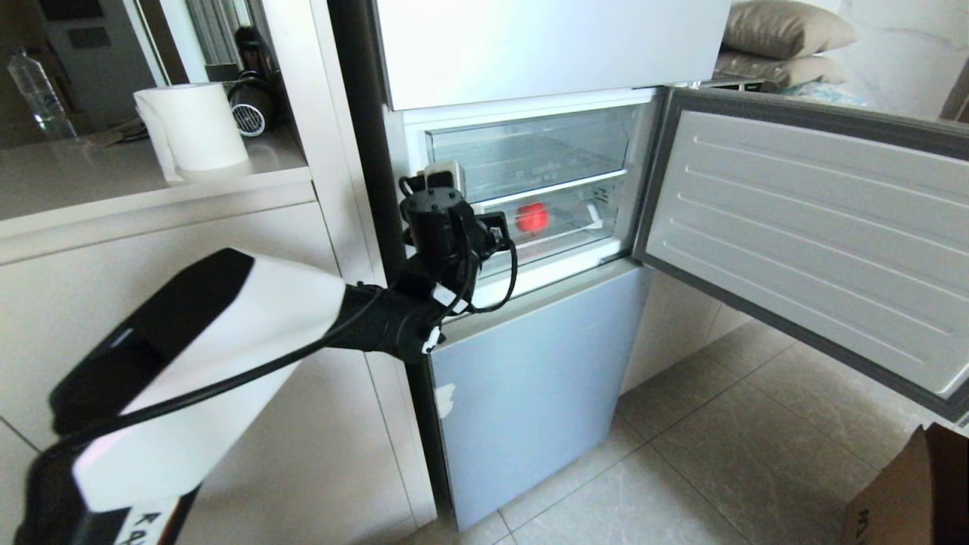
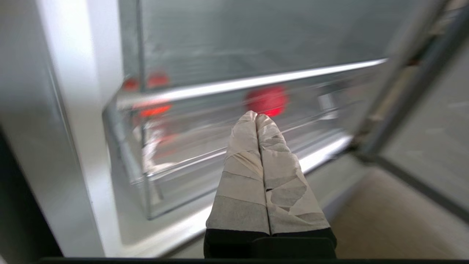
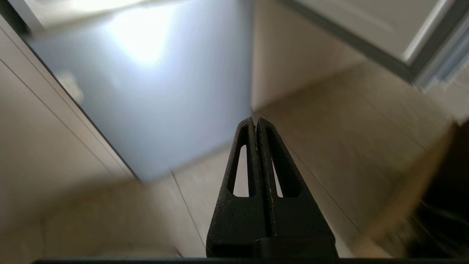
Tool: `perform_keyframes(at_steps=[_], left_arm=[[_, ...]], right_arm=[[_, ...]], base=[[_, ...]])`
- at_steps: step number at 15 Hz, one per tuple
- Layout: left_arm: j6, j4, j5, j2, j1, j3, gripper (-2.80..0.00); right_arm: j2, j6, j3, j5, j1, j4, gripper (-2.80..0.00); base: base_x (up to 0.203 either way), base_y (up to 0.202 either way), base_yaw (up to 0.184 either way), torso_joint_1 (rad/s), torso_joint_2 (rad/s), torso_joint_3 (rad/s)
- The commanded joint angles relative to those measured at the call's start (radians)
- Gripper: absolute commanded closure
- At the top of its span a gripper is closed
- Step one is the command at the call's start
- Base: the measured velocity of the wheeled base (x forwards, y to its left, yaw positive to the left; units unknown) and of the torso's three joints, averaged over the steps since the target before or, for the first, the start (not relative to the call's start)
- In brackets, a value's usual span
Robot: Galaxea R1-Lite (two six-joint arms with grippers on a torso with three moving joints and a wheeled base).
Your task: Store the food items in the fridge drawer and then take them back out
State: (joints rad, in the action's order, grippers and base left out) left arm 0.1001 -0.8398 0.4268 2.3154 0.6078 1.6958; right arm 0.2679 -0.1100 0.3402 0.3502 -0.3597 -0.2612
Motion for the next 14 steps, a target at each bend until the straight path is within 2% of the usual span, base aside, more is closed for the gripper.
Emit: perform_keyframes(at_steps=[1,4,7,9,10,12,14], left_arm=[[0.0,-0.003,-0.019,-0.253,0.055,-0.177,0.0],[-0.027,-0.001,-0.075,-0.554,0.093,-0.501,0.0],[-0.104,0.01,-0.14,-0.941,0.102,-0.823,0.0],[-0.151,0.043,-0.143,-1.205,0.069,-0.969,0.0],[-0.169,0.08,-0.142,-1.351,0.01,-1.02,0.0],[-0.177,0.205,-0.143,-1.638,-0.195,-1.093,0.0],[-0.163,0.411,-0.181,-1.923,-0.379,-1.178,0.0]], right_arm=[[0.002,0.001,0.036,0.004,0.02,-0.109,0.0],[0.004,0.003,0.045,0.042,0.032,-0.114,0.0],[0.022,0.013,0.044,0.038,0.139,-0.113,0.0],[0.023,0.031,0.044,0.037,0.205,-0.113,0.0],[0.022,0.034,0.045,0.037,0.249,-0.112,0.0],[0.005,0.029,0.037,0.029,0.275,-0.107,0.0],[0.004,0.045,0.013,-0.015,0.275,-0.049,0.0]], base=[[0.0,0.0,0.0,0.0,0.0,0.0],[0.0,0.0,0.0,0.0,0.0,0.0],[0.0,0.0,0.0,0.0,0.0,0.0],[0.0,0.0,0.0,0.0,0.0,0.0],[0.0,0.0,0.0,0.0,0.0,0.0],[0.0,0.0,0.0,0.0,0.0,0.0],[0.0,0.0,0.0,0.0,0.0,0.0]])
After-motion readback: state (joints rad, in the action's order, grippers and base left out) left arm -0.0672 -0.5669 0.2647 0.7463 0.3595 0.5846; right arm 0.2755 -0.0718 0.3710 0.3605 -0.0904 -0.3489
